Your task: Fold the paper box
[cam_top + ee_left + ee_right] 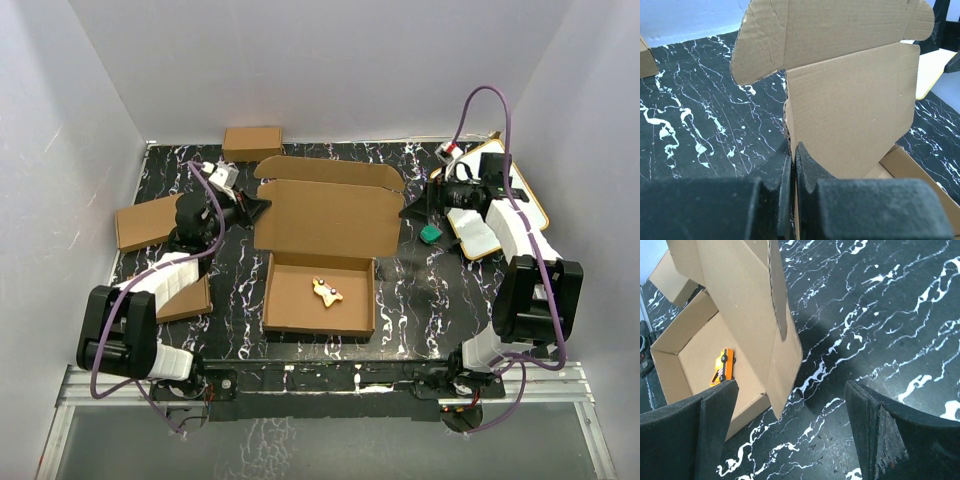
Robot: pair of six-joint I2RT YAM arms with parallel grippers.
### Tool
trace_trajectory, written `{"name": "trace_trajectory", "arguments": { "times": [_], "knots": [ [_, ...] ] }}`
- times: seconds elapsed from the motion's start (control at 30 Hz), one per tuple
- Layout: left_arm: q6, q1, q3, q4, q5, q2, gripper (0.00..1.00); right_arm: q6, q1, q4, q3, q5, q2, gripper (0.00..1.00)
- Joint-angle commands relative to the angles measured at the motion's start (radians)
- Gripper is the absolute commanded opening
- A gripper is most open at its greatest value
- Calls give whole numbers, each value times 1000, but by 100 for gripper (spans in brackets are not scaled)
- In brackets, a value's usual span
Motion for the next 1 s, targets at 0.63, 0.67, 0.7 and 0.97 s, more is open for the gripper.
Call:
{"name": "trace_trajectory", "arguments": {
  "times": [0.63, 0.67, 0.7, 0.97],
  "knots": [
    [35, 3, -40, 116, 36, -93, 0, -45, 105, 4, 103, -14, 33, 54],
    [34, 3, -39, 116, 36, -91, 0, -47, 106, 6, 103, -15, 33, 51],
    [33, 3, -38, 114, 36, -89, 0, -50, 106, 7, 103, -15, 31, 48],
    [24, 3, -30, 86, 36, -89, 0, -75, 105, 16, 106, -12, 20, 12]
  ]
}}
